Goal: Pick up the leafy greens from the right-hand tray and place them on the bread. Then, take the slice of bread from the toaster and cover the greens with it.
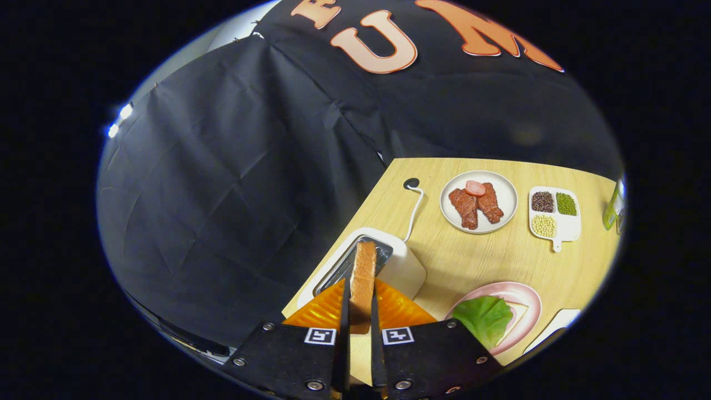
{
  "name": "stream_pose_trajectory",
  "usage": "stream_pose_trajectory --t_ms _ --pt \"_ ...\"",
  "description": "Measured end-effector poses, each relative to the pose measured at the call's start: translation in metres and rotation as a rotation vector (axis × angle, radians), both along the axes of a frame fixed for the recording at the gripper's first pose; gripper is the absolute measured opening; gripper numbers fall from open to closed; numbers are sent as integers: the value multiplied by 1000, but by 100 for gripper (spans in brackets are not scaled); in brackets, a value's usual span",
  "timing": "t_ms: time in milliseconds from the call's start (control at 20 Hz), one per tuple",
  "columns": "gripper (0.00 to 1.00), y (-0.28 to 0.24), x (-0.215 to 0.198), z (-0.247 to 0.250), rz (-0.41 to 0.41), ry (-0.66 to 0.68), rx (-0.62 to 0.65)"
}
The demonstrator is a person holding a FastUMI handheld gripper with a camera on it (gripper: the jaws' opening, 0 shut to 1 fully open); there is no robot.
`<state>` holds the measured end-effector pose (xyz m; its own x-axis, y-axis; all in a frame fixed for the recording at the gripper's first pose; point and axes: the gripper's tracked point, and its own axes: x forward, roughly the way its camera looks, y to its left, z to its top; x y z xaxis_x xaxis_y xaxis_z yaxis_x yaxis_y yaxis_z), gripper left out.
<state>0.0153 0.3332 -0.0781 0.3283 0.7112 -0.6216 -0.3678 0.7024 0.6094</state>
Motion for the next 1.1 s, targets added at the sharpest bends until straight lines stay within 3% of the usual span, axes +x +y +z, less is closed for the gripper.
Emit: stream_pose_trajectory --t_ms 450,1100 --pt "16 -59 -13 -26 -44 12 36" --pt "16 -110 -30 -129 -106 160 50"
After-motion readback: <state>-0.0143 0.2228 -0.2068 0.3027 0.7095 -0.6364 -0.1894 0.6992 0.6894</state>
